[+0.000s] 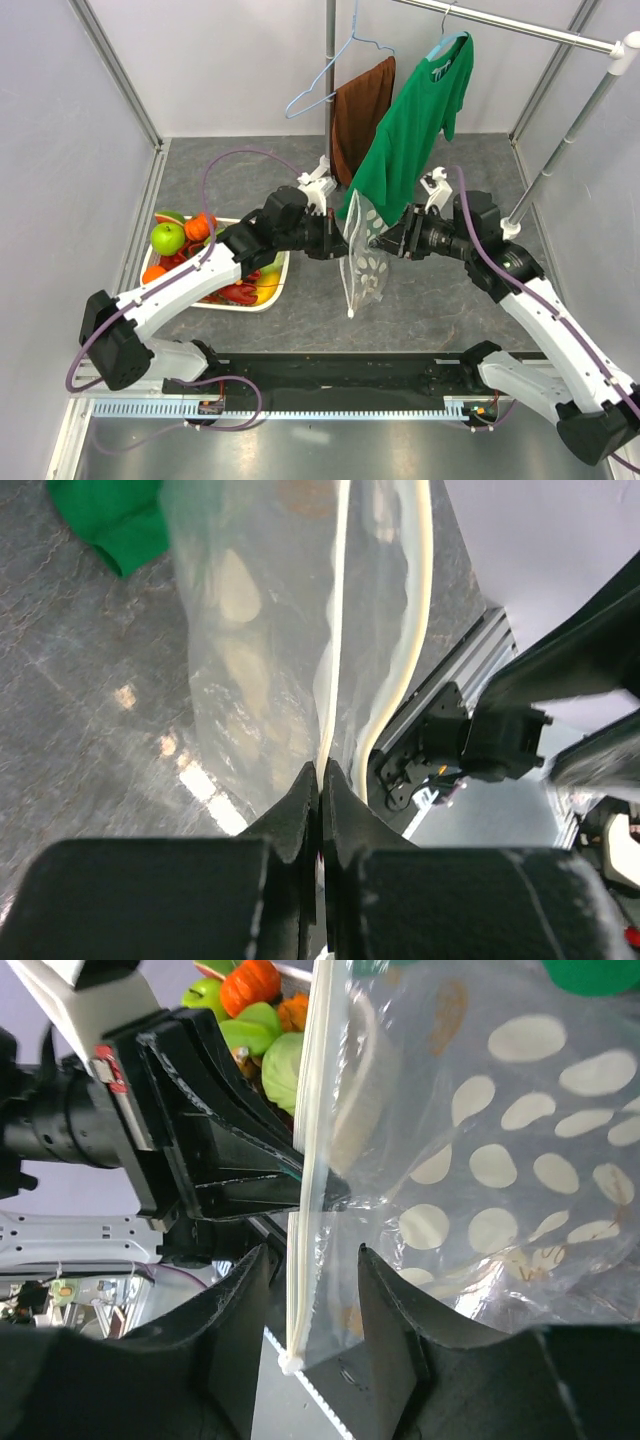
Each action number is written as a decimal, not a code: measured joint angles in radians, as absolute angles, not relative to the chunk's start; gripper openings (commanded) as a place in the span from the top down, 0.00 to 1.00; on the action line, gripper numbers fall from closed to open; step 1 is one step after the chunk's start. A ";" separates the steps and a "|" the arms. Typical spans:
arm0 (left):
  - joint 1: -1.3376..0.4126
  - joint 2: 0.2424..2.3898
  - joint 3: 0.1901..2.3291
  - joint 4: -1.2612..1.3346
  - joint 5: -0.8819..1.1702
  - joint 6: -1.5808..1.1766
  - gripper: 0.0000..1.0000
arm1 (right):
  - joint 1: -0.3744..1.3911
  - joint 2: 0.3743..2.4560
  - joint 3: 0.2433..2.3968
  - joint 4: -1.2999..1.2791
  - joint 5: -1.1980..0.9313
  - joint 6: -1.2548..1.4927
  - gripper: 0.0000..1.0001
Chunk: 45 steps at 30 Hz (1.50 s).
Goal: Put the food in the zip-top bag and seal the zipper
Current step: Open the zipper of the food storage bag at the center of the board.
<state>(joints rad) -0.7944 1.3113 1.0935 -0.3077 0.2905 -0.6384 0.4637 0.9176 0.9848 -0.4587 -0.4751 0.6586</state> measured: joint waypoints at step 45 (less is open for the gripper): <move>-0.678 1.338 1.119 -0.535 0.298 -0.374 0.97 | 0.561 0.850 1.143 -0.857 -0.110 0.332 1.00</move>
